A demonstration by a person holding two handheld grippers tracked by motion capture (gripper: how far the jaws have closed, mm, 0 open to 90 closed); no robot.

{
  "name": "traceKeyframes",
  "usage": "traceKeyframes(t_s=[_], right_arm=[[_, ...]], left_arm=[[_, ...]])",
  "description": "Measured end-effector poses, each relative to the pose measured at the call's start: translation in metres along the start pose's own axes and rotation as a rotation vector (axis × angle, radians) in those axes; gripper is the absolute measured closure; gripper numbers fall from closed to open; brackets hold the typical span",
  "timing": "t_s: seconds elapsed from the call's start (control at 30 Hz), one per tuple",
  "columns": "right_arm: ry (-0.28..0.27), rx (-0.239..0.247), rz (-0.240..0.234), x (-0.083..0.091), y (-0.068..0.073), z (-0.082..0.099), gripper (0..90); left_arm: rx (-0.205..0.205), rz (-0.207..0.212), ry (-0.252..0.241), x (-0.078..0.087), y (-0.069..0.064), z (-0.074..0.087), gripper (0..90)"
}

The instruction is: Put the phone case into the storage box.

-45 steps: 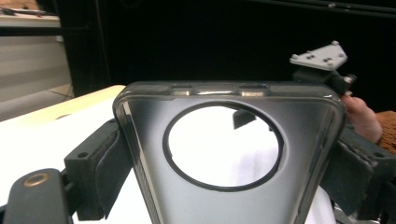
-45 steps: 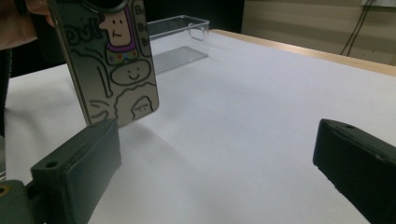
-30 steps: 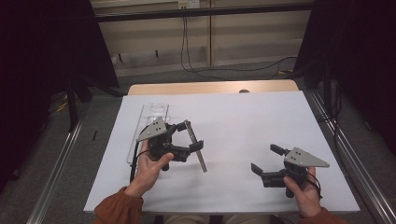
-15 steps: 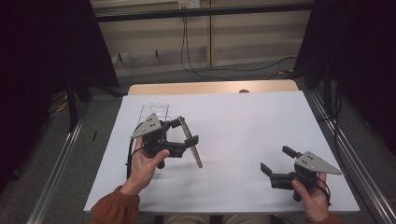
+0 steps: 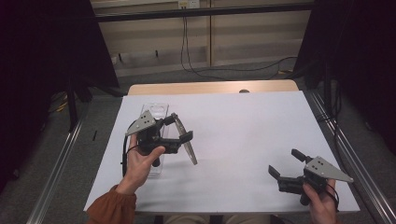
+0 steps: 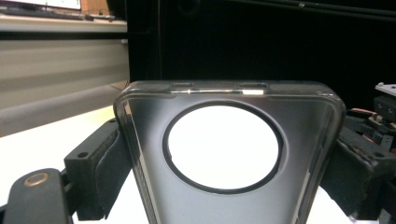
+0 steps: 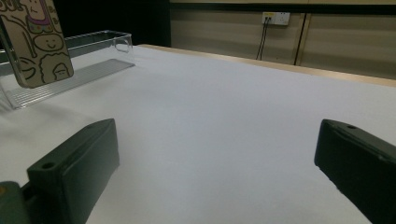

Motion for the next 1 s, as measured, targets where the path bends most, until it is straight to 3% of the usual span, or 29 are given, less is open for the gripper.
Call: traceKeyframes(t_s=[0.37, 0.47, 0.6, 0.67, 0.73, 0.87, 1.0], right_arm=[[0.002, -0.011, 0.021, 0.004, -0.004, 0.001, 0.0], [0.008, -0.009, 0.013, 0.003, -0.003, 0.002, 0.0], [0.004, -0.010, 0.026, 0.003, -0.005, 0.002, 0.0], [0.005, -0.012, 0.030, 0.003, -0.005, 0.002, 0.0], [0.004, -0.014, 0.034, 0.003, -0.005, 0.002, 0.0], [0.001, -0.010, 0.035, 0.002, -0.005, 0.002, 0.0], [0.000, -0.011, 0.033, 0.002, -0.005, 0.002, 0.0]], left_arm=[[-0.001, -0.062, 0.011, 0.009, 0.012, -0.011, 12.3], [-0.026, -0.066, 0.022, 0.014, 0.018, -0.018, 12.3], [-0.016, -0.113, -0.001, 0.019, 0.027, -0.027, 12.3], [-0.014, -0.105, 0.004, 0.023, 0.031, -0.031, 12.3], [-0.010, -0.135, -0.012, 0.026, 0.035, -0.036, 12.3], [-0.025, -0.160, -0.012, 0.032, 0.044, -0.043, 12.3], [-0.015, -0.174, -0.016, 0.036, 0.049, -0.046, 12.3]])
Point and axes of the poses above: each handheld gripper's, and its own axes: x roughly backward along the jaws, z roughly out of its underside, y roughly to its left, the point moved 6 cm from there along -x, roughly forward along the jaws
